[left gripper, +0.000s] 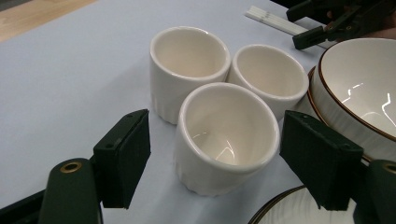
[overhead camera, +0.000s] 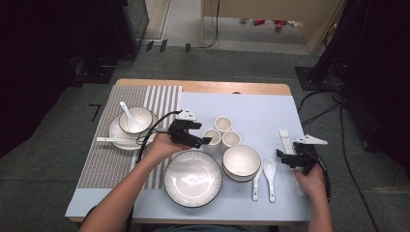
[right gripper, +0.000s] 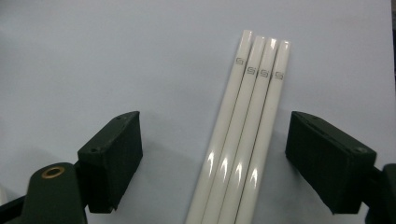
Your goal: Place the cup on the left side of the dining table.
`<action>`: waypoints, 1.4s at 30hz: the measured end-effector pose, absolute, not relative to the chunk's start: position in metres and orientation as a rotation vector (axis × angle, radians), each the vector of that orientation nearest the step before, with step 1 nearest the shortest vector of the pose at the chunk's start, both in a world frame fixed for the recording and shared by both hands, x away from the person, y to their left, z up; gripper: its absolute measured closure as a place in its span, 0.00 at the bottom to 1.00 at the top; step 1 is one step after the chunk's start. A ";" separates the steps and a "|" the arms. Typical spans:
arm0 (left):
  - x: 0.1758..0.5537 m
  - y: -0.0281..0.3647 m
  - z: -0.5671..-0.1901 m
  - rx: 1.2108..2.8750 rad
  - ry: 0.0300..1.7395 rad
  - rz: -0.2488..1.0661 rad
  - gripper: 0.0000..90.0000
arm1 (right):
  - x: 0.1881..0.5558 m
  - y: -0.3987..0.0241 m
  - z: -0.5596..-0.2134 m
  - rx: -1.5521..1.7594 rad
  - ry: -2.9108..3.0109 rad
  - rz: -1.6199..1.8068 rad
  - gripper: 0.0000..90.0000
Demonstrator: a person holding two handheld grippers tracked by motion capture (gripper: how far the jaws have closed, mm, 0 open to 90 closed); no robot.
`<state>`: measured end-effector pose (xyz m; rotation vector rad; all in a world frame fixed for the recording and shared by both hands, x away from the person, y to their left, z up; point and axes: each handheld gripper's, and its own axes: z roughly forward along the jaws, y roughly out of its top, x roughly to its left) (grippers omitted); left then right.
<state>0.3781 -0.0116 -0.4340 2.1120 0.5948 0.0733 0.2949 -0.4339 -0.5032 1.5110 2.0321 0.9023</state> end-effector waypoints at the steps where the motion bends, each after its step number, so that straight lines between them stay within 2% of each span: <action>1: 0.378 -0.012 -0.434 2.111 0.591 0.070 0.28 | 0.295 -0.434 -0.503 1.511 2.032 0.902 0.20; 42: 0.378 -0.037 -0.452 2.188 0.565 0.067 0.28 | 0.295 -0.434 -0.503 1.512 2.032 0.903 0.20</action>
